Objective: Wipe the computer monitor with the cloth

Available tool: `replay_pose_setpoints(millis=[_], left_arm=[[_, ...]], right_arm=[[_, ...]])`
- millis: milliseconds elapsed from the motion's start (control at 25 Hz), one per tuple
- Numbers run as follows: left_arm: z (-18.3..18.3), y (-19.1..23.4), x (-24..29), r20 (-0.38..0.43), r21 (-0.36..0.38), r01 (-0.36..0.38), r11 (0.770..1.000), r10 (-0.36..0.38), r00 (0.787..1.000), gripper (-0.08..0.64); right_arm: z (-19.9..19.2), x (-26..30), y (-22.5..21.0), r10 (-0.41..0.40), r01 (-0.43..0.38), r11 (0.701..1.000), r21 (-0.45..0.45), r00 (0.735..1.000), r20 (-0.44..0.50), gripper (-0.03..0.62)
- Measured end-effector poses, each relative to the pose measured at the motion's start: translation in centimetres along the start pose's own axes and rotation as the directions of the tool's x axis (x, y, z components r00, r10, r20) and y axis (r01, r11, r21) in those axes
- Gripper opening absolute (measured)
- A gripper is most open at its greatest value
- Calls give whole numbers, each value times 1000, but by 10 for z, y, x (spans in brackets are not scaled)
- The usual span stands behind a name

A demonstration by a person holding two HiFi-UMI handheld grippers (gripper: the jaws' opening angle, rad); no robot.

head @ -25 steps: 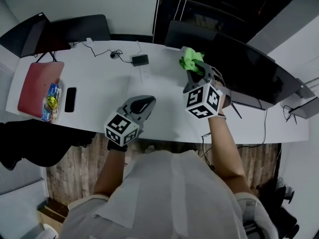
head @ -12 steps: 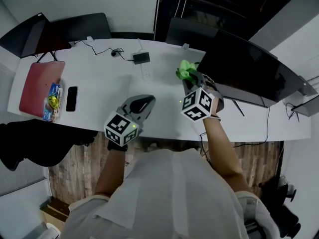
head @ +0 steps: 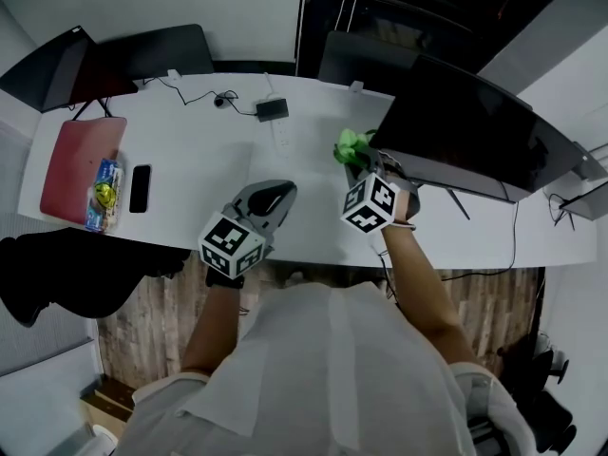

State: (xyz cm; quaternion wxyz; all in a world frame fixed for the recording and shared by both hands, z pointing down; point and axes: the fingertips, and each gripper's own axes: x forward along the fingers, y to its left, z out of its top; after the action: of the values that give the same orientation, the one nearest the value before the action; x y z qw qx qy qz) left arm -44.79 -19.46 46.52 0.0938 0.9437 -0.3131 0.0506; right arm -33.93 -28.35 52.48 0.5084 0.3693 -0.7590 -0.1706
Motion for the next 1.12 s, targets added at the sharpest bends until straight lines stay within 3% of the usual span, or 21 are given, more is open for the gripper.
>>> replay_pose_setpoints(millis=[720,920,1120], left_arm=[[-1,0,-6,-11,2,-12,1000,12,1000,29],[-4,1,-9,-18,-1,-20,1000,20,1000,29],[-5,2,-12,-20,-1,-27,1000,27,999,29]], right_arm=[[-32,23,65,153,-153,988,7,985,-78,71],[-39,13,93,225,-228,973,-25,969,-99,71],[-52,-13,110,272,-271,962,28,959,-75,71]])
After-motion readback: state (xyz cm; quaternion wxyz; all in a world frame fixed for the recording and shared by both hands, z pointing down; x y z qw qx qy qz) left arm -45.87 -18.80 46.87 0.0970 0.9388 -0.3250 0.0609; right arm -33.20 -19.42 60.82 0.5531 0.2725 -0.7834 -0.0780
